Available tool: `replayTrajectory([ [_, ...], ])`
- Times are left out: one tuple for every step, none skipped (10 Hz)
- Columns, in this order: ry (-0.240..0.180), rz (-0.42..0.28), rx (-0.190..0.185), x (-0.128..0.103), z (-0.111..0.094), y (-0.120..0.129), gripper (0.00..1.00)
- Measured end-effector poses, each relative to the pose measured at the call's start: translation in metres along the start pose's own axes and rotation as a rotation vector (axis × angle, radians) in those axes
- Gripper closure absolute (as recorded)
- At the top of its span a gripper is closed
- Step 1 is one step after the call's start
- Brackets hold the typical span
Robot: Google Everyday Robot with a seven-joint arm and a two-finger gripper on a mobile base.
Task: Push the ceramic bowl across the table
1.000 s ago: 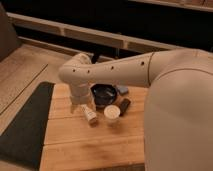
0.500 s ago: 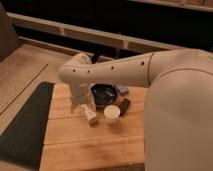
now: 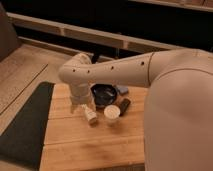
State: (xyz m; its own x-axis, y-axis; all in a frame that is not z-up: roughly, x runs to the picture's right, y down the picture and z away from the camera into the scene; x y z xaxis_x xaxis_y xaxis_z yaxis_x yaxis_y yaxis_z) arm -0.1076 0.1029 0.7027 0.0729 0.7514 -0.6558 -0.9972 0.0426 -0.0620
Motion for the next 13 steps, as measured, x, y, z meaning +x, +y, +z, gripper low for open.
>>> replayTrajectory([
  [0.000,0.000,0.000,0.000,0.000,0.000,0.35],
  [0.000,0.000,0.000,0.000,0.000,0.000,0.35],
  [0.000,0.000,0.000,0.000,0.000,0.000,0.35],
  [0.000,0.000,0.000,0.000,0.000,0.000,0.35],
  [-0.004,-0.002,0.003,-0.001,0.000,0.000,0.35],
  [-0.014,-0.002,0.007,-0.005,-0.001,-0.003,0.35],
  [-0.061,-0.009,0.026,-0.025,-0.002,-0.020,0.35],
  [-0.120,-0.016,0.034,-0.047,-0.006,-0.037,0.35],
  [-0.165,-0.026,0.033,-0.062,-0.010,-0.048,0.35],
  [-0.233,-0.035,0.014,-0.079,-0.017,-0.059,0.35],
  [-0.276,-0.036,-0.001,-0.087,-0.022,-0.067,0.35],
  [-0.308,-0.032,-0.007,-0.094,-0.026,-0.078,0.35],
  [-0.316,-0.032,-0.012,-0.095,-0.027,-0.079,0.35],
])
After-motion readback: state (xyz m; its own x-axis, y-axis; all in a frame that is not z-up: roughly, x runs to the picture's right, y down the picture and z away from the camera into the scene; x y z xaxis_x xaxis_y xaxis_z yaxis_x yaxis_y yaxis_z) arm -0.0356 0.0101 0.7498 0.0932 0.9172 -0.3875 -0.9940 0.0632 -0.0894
